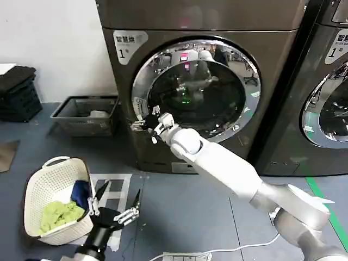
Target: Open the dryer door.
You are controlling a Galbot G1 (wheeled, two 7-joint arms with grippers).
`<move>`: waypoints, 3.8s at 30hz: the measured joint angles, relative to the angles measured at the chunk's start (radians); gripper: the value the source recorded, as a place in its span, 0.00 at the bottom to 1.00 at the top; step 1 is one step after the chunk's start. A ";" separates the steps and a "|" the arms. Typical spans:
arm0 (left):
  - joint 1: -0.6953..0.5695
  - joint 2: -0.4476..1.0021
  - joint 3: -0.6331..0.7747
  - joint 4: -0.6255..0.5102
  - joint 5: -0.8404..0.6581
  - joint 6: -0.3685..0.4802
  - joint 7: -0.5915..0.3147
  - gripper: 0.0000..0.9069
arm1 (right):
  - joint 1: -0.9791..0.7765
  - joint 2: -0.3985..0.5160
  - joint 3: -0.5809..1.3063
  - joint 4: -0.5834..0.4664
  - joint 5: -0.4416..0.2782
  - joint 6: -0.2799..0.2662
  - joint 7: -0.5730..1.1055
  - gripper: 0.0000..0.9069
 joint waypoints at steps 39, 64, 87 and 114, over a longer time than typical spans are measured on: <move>-0.015 0.007 -0.003 0.012 -0.010 0.002 0.001 1.00 | -0.034 -0.219 -0.040 0.227 0.034 0.106 -0.265 1.00; -0.049 0.078 -0.156 0.015 -0.240 0.048 0.090 1.00 | -0.074 -0.452 -0.071 0.507 0.097 0.174 -0.391 1.00; -0.238 0.271 -0.444 0.168 -0.534 0.129 0.160 1.00 | -0.168 -0.646 -0.026 0.675 0.101 0.296 -0.548 1.00; -0.594 0.594 -0.119 0.325 -0.617 0.048 0.287 1.00 | -0.602 -0.875 0.426 0.757 0.141 0.393 -0.953 1.00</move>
